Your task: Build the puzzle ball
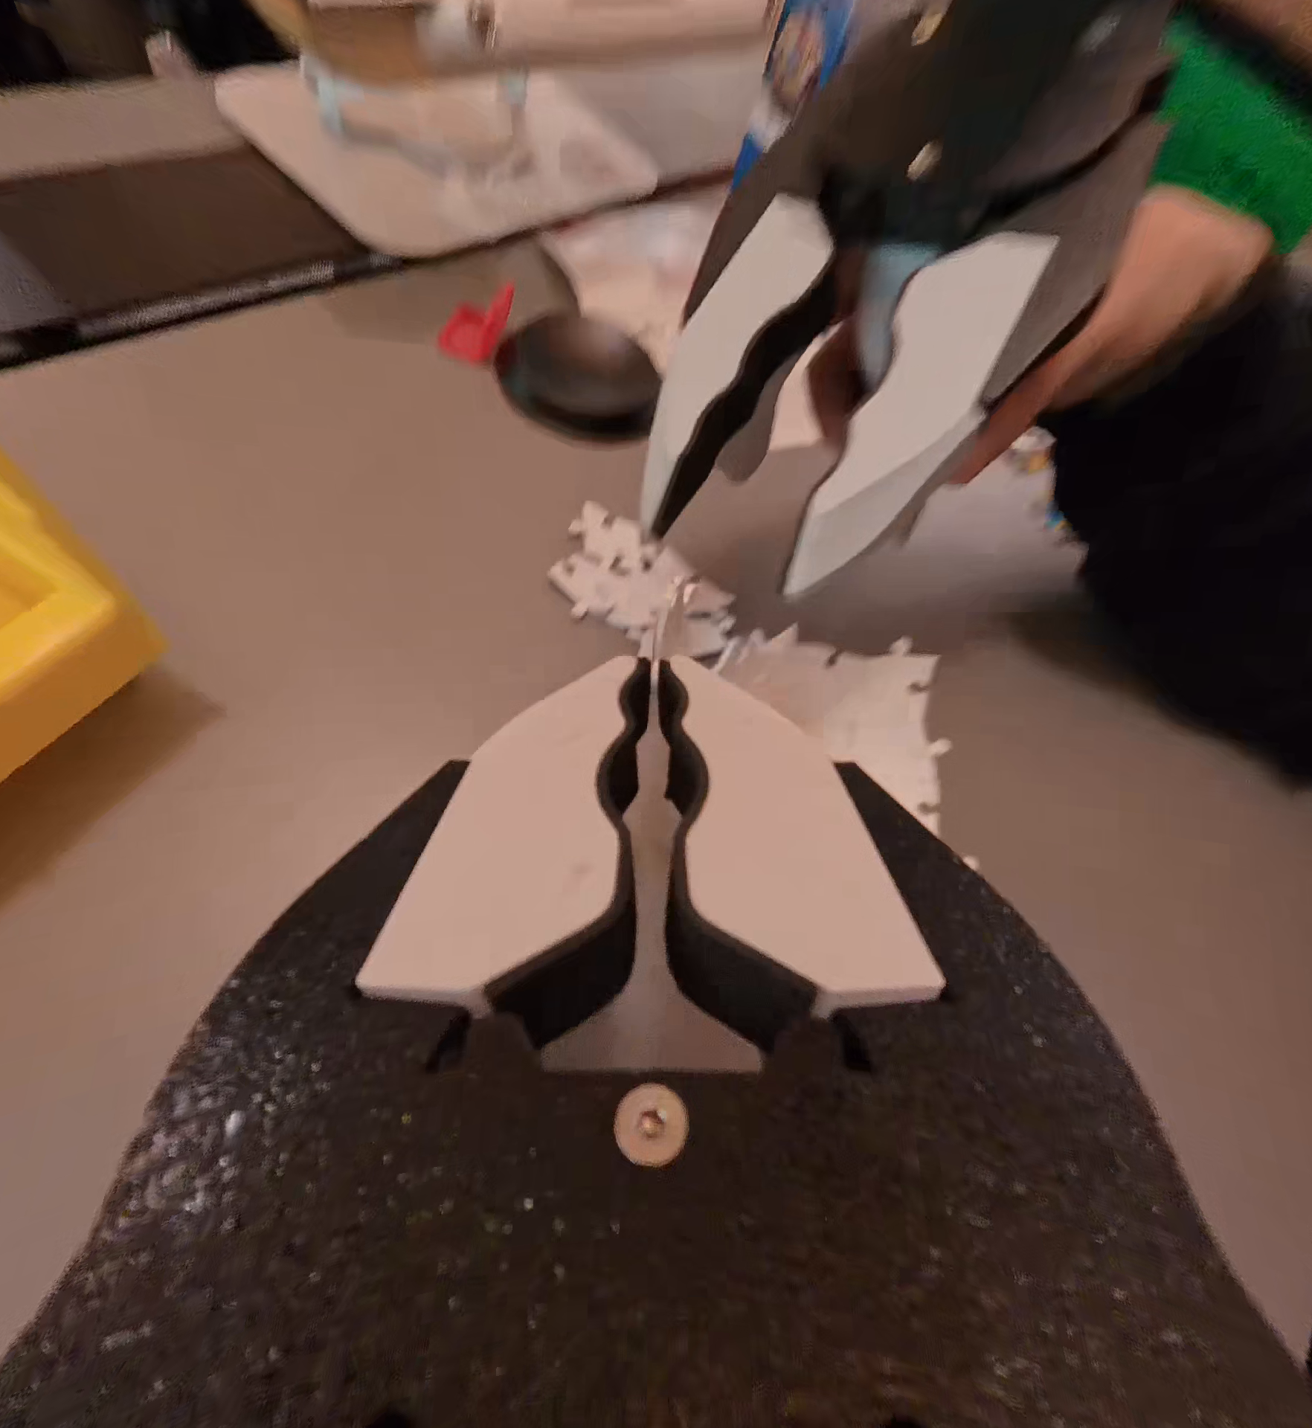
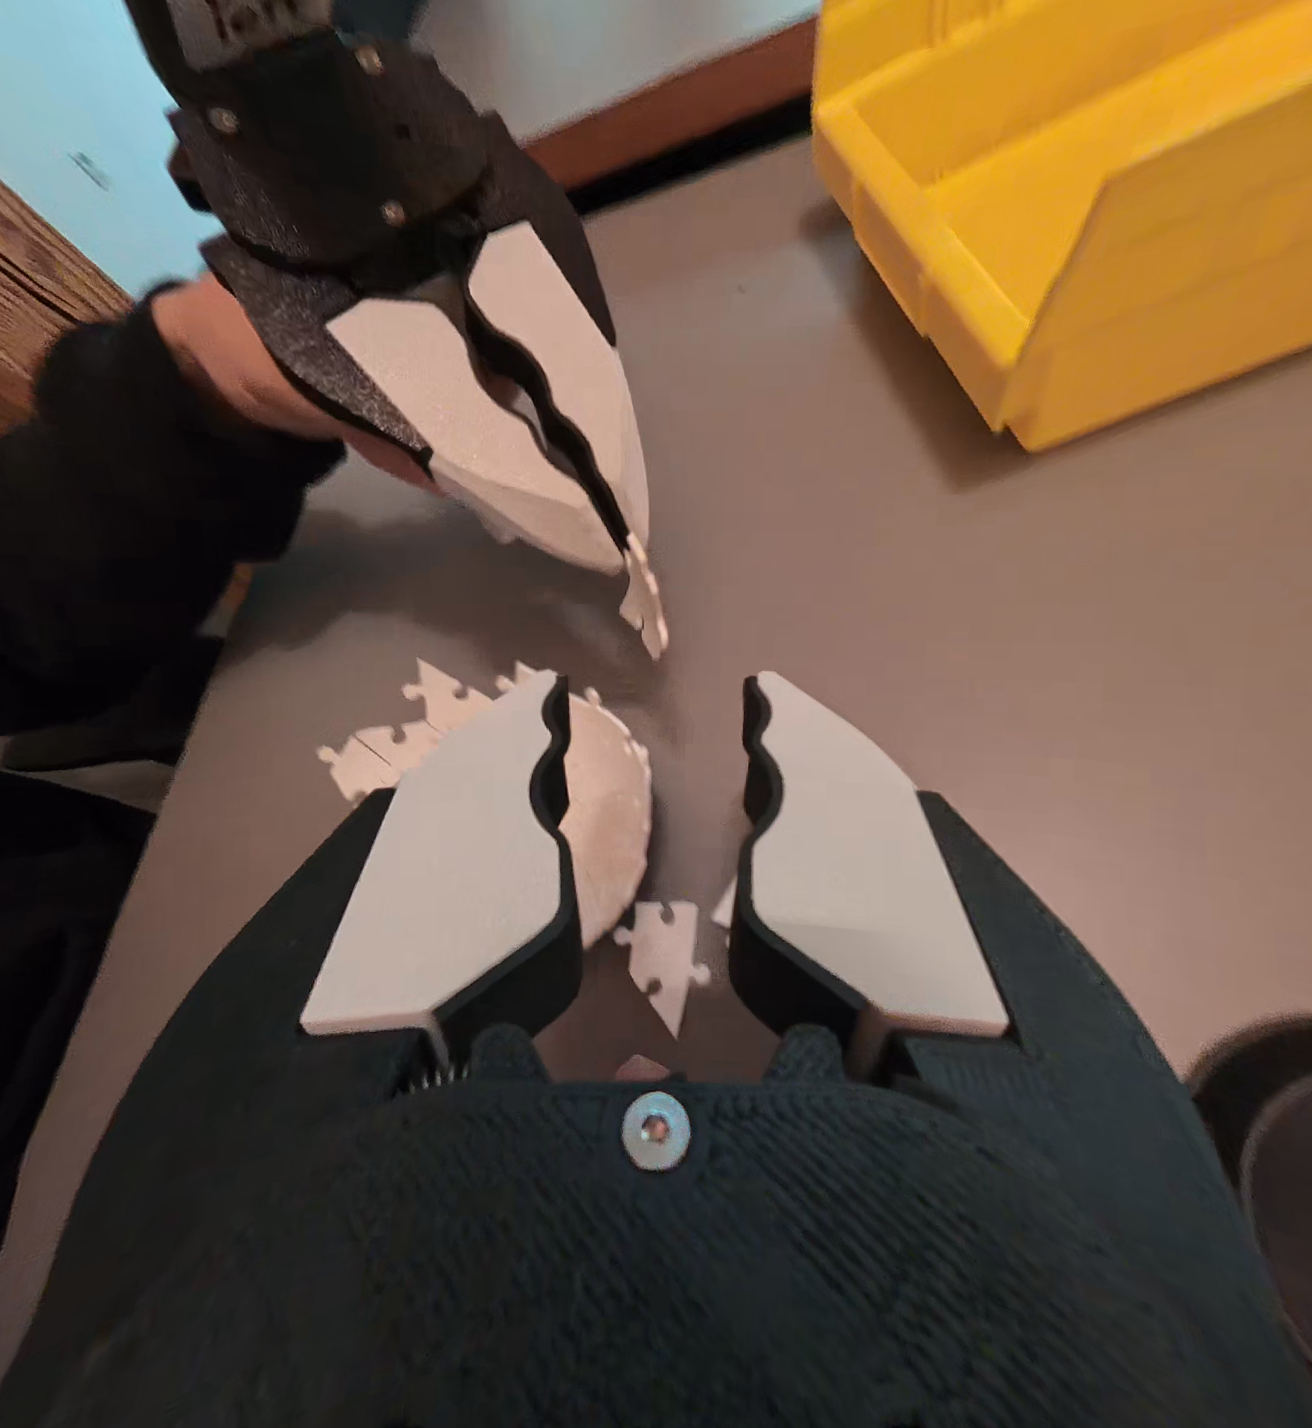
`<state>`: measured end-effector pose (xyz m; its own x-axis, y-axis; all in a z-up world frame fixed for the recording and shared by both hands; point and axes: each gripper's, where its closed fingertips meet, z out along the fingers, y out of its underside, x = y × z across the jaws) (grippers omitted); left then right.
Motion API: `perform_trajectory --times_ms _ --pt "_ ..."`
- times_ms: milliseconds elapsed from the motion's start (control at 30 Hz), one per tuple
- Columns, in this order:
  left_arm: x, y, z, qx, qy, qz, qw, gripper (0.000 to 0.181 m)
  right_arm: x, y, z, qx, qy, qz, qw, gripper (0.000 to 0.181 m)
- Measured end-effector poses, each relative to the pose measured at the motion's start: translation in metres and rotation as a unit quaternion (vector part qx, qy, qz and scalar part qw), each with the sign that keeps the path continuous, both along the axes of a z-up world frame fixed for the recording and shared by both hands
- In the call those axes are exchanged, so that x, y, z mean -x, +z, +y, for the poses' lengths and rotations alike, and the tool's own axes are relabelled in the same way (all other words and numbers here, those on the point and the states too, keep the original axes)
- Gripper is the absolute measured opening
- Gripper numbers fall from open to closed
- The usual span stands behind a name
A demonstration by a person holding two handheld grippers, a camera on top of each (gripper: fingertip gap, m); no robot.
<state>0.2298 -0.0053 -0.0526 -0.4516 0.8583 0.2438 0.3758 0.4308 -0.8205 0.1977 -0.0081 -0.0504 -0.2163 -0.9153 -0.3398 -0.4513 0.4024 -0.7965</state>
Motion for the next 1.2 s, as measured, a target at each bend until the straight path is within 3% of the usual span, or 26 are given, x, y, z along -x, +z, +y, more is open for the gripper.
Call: perform_trajectory --times_ms 167,233,267,333,433,533,700,867,933,1033,1200 --pt "0.007 0.037 0.012 0.023 0.01 0.085 0.996 0.001 -0.014 0.026 0.009 0.003 0.029 -0.091 0.995 0.03" --pt "0.007 0.041 0.015 0.023 0.014 0.101 0.995 0.001 -0.018 0.037 0.013 0.021 0.045 -0.121 0.991 0.005" --pt "0.006 0.04 0.017 0.024 0.012 0.1 0.995 0.001 -0.02 0.039 0.016 0.037 0.055 -0.127 0.99 0.002" --pt "0.003 0.033 0.025 0.019 -0.01 0.084 0.996 0.003 -0.021 0.034 0.023 0.063 0.081 -0.096 0.99 0.002" --pt "-0.01 0.027 0.025 0.046 0.0 0.029 0.999 0.026 -0.019 0.015 0.029 0.108 0.108 0.004 0.988 0.002" --pt "-0.012 0.029 0.037 0.068 -0.031 -0.022 0.997 0.026 -0.022 -0.001 0.039 0.144 0.154 0.064 0.975 0.002" --pt "-0.016 0.011 0.049 0.047 -0.046 -0.125 0.99 0.021 -0.042 -0.001 0.045 0.104 0.165 0.044 0.98 0.002" --pt "-0.016 0.007 0.052 0.028 -0.04 -0.097 0.994 0.001 -0.048 0.0 0.054 0.077 0.185 0.022 0.979 0.002" --pt "-0.019 0.006 0.051 -0.005 -0.024 -0.071 0.997 0.001 -0.049 -0.001 0.054 0.085 0.185 0.024 0.979 0.003" --pt "-0.029 0.004 0.049 -0.067 0.006 -0.026 0.997 0.001 -0.044 -0.01 0.042 0.121 0.165 0.062 0.977 0.034" --pt "-0.041 0.005 0.049 -0.14 0.061 0.053 0.987 0.001 -0.034 -0.025 0.033 0.112 0.171 0.102 0.974 0.047"
